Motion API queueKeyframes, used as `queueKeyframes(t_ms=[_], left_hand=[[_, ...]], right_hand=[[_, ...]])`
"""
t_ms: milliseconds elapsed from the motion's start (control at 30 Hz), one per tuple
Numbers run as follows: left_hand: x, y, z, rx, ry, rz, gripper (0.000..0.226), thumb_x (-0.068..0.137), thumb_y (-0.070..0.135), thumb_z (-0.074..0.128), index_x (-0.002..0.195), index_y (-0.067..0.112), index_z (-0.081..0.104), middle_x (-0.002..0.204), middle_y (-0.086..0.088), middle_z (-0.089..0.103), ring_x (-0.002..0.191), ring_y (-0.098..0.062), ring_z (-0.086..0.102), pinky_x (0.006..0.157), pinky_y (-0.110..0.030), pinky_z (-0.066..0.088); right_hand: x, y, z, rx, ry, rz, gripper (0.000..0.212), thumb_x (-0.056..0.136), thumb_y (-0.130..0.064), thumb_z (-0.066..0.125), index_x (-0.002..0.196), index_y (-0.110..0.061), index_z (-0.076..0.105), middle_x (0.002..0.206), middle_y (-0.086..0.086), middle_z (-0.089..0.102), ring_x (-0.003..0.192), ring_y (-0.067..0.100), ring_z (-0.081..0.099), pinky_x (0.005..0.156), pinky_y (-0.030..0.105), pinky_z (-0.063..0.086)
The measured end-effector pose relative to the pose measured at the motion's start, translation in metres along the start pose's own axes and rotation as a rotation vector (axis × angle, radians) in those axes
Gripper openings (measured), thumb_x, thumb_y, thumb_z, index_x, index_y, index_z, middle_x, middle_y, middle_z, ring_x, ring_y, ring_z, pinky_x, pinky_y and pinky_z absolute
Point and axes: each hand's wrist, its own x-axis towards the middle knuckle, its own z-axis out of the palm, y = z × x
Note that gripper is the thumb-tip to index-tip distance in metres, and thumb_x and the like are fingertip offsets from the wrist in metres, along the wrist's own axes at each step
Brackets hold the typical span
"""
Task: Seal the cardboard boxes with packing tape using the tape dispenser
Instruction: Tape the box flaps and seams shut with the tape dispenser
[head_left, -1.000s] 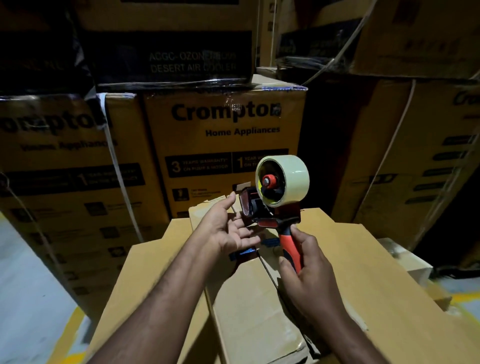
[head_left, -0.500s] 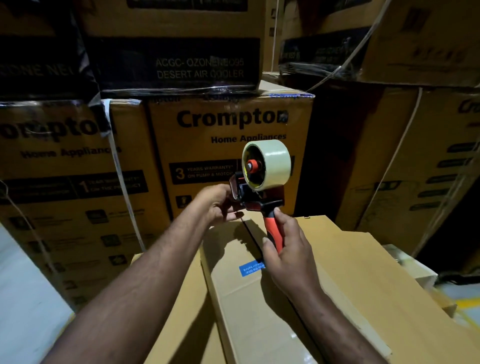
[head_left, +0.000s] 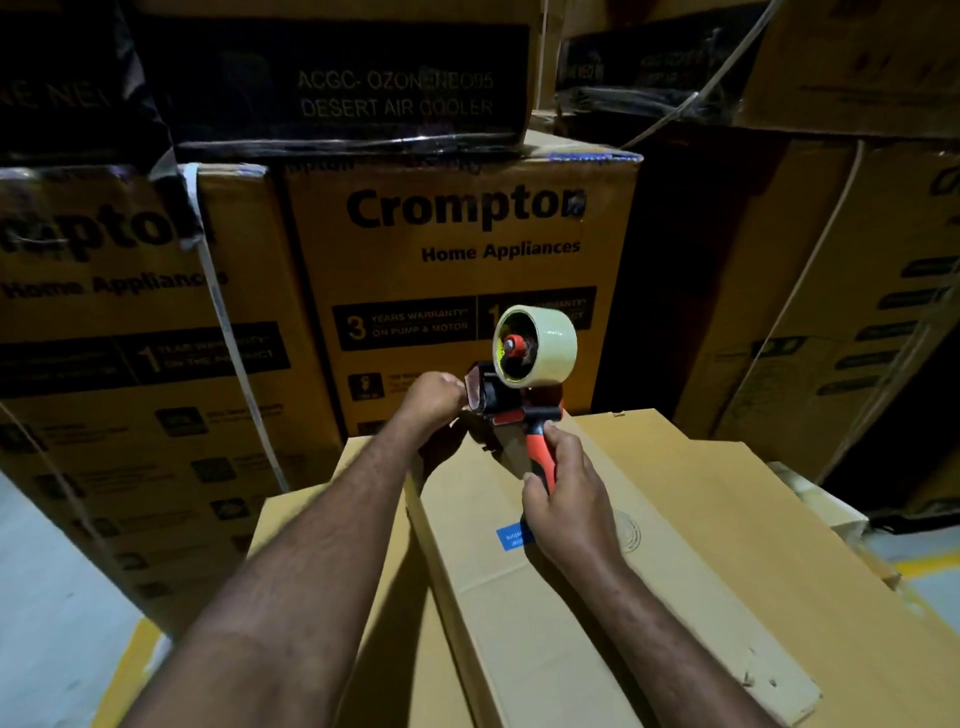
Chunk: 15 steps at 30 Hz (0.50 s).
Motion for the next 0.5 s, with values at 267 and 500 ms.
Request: queueKeyframes(t_ms=[267, 500], left_hand=[[0.023, -0.006, 0.009, -0.042, 0.019, -0.016, 0.023, 0.096, 0.01, 0.06, 0.075, 0.006, 0.069, 0.074, -0.012, 0.063, 0.067, -0.023, 0.053, 0.06, -0.036, 0.042], [0.038, -0.011, 0.016, 0.044, 0.093, -0.071, 0.024, 0.098, 0.016, 0.06, 0.078, 0.015, 0.074, 0.075, -0.008, 0.071, 0.065, -0.026, 0.065, 0.066, -0.045, 0.062]], right_hand=[[0.011, -0.015, 0.003, -0.234, 0.034, -0.007, 0.056, 0.098, -0.022, 0.052, 0.149, -0.031, 0.03, 0.138, -0.003, 0.052, 0.109, 0.022, 0.06, 0.08, 0.035, 0.05], [0.01, -0.014, 0.01, -0.21, 0.071, 0.057, 0.059, 0.098, -0.022, 0.052, 0.151, -0.034, 0.03, 0.14, -0.006, 0.052, 0.114, 0.018, 0.058, 0.081, 0.032, 0.049]])
